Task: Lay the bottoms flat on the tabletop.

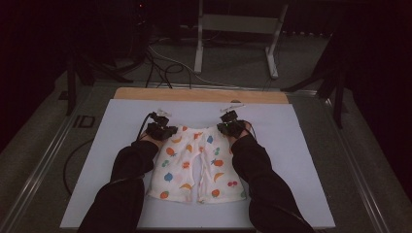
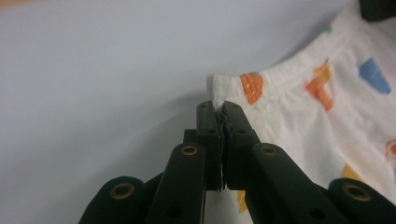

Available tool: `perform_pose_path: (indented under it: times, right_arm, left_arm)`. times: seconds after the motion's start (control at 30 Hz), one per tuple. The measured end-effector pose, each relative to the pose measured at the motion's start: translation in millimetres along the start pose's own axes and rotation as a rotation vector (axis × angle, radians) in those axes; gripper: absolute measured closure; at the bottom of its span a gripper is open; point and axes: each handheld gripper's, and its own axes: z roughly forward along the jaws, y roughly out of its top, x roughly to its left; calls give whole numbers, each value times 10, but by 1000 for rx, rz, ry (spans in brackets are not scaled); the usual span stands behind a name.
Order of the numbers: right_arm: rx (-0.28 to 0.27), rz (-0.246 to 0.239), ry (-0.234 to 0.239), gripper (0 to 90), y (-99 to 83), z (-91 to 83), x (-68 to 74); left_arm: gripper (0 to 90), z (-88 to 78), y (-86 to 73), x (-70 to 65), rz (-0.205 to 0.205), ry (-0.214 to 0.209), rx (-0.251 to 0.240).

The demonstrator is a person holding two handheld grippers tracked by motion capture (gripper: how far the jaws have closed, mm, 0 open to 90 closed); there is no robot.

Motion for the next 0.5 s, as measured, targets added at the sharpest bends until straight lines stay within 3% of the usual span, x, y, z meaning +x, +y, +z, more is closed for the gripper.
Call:
perform_pose_path:
  times: [0.17,0.37,0.5]
  right_arm:
    - [-27,2,17,858,86,30,-83]
    - [-25,-2,6,857,183,88,-145]
    - [-11,-7,-4,848,216,136,-177]
  left_arm:
    - [879,9,136,69,-12,32,-36]
    - [878,84,197,78,-7,43,-28]
    - [873,138,206,88,-26,40,-29]
